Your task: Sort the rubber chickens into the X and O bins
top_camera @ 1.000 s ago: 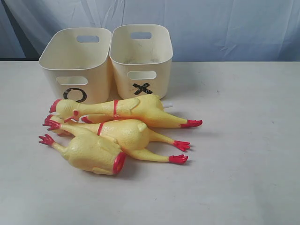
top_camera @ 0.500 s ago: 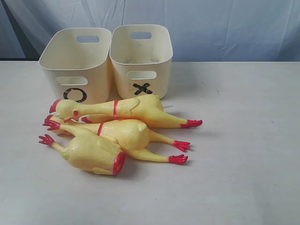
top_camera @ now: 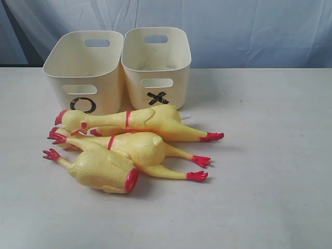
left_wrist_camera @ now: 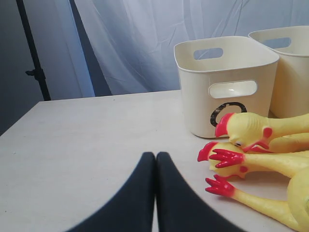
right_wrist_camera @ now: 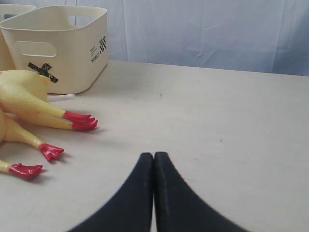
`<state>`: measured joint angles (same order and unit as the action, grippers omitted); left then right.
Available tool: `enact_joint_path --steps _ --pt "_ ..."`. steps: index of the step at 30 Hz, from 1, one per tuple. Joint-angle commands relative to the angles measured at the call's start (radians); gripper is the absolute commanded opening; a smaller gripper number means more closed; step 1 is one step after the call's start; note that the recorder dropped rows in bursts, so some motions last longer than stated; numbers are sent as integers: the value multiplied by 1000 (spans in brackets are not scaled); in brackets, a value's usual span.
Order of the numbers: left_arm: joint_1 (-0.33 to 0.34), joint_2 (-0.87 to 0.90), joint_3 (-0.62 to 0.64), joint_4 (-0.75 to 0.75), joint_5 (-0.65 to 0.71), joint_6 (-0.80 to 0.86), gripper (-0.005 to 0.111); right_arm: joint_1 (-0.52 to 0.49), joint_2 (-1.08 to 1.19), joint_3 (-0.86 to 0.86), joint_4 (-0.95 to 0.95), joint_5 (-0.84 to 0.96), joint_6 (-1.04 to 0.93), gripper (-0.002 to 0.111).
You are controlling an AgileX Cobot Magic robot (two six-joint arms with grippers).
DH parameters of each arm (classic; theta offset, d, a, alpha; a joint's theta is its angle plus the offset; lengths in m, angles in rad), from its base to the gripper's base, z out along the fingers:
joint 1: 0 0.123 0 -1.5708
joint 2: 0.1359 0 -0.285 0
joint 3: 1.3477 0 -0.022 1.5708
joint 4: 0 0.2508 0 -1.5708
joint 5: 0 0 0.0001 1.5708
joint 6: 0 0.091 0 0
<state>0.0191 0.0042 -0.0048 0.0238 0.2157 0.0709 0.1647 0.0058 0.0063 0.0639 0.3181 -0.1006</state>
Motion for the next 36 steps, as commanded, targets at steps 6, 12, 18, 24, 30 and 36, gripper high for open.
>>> enact_joint_path --steps 6,12,18,24,30,36 --pt "-2 -4 5 39 -28 0 0 0 -6 -6 -3 -12 -2 0" --pt "-2 -4 5 50 -43 0 0 0 -6 -6 -3 -12 -2 0" --pt "-2 -4 5 -16 -43 -2 0 0 -6 -6 -3 -12 -2 0" --pt "-2 -4 5 -120 -59 -11 0 0 -6 -6 -3 -12 -2 0" --pt "-2 -4 5 -424 -147 -11 0 0 -6 -6 -3 -12 -2 0" --pt "-2 -4 5 -626 -203 -11 0 0 -6 -6 -3 -12 -2 0"
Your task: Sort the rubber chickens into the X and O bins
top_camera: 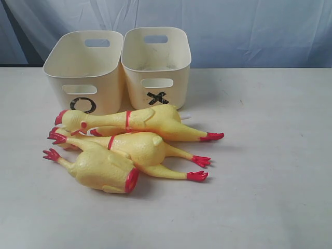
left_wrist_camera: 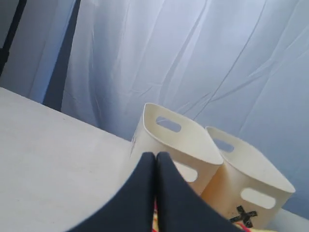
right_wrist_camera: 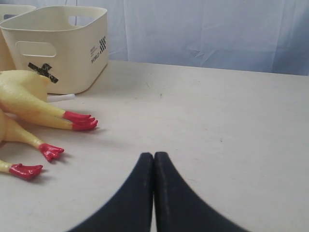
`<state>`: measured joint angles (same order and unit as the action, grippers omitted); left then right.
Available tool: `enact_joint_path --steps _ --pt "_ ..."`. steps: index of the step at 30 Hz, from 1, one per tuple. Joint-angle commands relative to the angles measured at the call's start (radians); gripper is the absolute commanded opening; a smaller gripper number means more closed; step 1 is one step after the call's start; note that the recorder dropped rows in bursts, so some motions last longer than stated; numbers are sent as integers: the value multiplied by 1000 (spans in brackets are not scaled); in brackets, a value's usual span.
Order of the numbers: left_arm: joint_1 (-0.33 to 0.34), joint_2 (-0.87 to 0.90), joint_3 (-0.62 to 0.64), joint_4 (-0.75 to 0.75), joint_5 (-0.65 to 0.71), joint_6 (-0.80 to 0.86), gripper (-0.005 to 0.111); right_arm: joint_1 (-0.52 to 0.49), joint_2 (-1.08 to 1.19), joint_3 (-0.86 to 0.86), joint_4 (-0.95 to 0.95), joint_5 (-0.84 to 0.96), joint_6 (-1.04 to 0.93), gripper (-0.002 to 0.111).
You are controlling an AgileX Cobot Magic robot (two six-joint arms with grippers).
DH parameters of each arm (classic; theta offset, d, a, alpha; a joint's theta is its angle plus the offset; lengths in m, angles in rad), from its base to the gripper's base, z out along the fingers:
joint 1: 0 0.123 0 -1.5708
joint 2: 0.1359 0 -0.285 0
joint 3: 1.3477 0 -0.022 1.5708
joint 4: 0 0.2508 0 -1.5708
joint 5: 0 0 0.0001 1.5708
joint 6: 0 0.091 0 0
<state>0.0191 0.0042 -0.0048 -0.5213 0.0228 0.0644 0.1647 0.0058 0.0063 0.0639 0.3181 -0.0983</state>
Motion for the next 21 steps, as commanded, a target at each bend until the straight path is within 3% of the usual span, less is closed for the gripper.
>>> enact_joint_path --steps 1,7,12,16,21 --pt "-2 -4 -6 -85 44 -4 0 0 -6 -6 -3 -12 -4 0" --pt "-2 79 -199 -93 121 24 0 0 -6 -6 -3 -12 -4 0" --pt "-2 294 -386 -71 294 222 0 0 -6 -6 -3 -12 -3 0" --pt "-2 516 -515 -125 426 518 0 0 -6 -6 -3 -12 -3 0" --pt "-2 749 -603 -309 535 922 0 0 -6 -6 -3 -12 -3 0"
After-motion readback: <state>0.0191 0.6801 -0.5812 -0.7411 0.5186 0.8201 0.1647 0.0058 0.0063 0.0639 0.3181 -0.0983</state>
